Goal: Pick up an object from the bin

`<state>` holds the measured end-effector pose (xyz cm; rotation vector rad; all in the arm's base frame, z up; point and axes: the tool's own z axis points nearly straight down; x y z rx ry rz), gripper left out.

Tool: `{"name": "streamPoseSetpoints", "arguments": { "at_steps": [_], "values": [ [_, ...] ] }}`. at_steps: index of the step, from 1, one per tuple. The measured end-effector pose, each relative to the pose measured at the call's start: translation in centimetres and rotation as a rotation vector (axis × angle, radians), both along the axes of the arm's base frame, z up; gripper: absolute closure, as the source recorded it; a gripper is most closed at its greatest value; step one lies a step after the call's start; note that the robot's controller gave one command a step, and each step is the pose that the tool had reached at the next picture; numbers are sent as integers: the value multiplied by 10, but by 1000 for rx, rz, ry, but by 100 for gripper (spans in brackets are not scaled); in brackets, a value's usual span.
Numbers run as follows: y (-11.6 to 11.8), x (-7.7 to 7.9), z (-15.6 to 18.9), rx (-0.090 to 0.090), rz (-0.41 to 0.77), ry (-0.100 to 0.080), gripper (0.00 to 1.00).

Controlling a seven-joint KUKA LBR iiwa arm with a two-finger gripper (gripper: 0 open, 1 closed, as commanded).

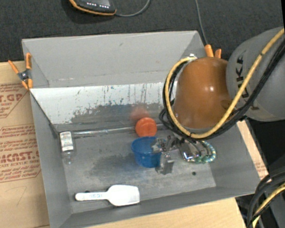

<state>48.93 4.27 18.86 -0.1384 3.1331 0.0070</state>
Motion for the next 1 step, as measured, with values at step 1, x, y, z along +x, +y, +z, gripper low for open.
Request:
{"name": "streamPoseSetpoints", "arguments": {
  "at_steps": [1],
  "values": [
    [3,-1,-8,0,-1,1,100]
  ]
}}
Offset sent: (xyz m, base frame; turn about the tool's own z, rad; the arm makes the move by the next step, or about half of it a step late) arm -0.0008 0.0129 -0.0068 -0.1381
